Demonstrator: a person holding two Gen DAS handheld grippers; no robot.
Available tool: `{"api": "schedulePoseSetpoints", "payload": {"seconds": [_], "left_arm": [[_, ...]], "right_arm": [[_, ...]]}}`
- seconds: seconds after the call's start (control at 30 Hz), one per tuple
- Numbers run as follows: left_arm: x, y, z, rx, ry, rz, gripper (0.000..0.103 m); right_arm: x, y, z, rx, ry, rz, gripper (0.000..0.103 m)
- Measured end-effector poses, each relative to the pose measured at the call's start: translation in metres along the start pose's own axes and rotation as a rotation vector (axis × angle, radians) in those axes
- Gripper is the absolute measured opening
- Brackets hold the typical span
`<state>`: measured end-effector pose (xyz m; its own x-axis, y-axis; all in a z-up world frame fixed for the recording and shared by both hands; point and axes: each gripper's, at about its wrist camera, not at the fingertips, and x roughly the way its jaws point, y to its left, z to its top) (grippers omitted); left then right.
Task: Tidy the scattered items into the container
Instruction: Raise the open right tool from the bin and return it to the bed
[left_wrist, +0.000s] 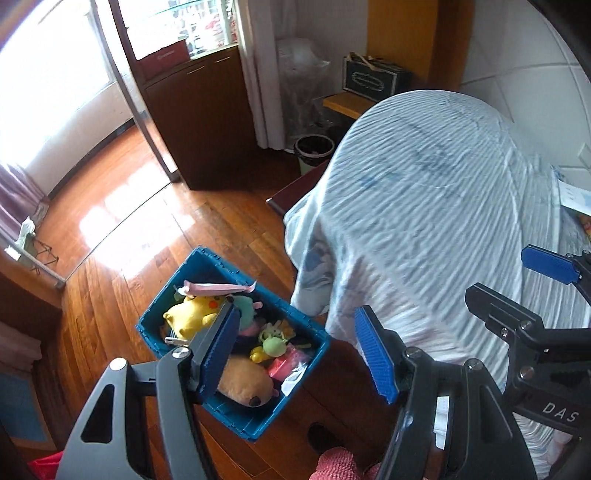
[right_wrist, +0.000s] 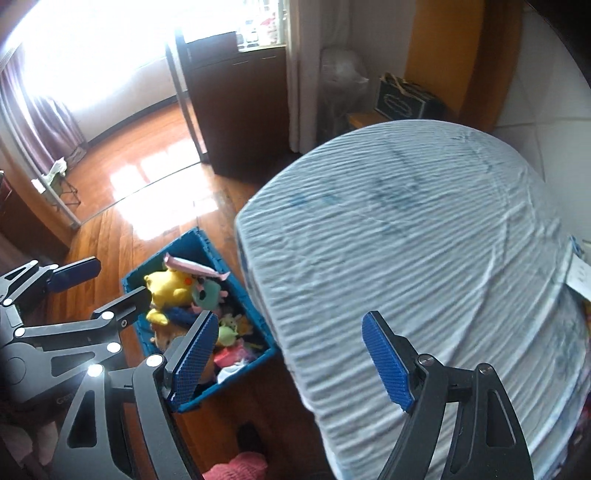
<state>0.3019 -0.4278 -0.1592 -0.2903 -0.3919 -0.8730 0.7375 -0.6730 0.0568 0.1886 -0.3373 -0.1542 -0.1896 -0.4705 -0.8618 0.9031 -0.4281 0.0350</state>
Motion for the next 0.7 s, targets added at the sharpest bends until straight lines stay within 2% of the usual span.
{"api": "schedulePoseSetpoints", "payload": {"seconds": [0.17, 0.37, 0.5, 0.7], "left_arm": [[-0.015, -0.077, 0.010, 0.117, -0.026, -0.065, 0.065], [-0.038, -0.178, 0.006, 0.263, -0.048, -0.149, 0.065], [-0.054, -0.248, -0.004, 0.355, -0.058, -0.211, 0.065], [-0.076, -0.350, -0.036, 0.471, -0.040, -0.312, 0.065]], "right_arm": [[-0.034, -0.068, -0.021, 0.111, -0.020, -0.071, 0.081], [-0.081, -0.150, -0.065, 0.247, -0.035, -0.156, 0.081], [-0.112, -0.207, -0.104, 0.345, -0.044, -0.216, 0.081], [-0.155, -0.282, -0.176, 0.475, -0.032, -0.282, 0.081]]}}
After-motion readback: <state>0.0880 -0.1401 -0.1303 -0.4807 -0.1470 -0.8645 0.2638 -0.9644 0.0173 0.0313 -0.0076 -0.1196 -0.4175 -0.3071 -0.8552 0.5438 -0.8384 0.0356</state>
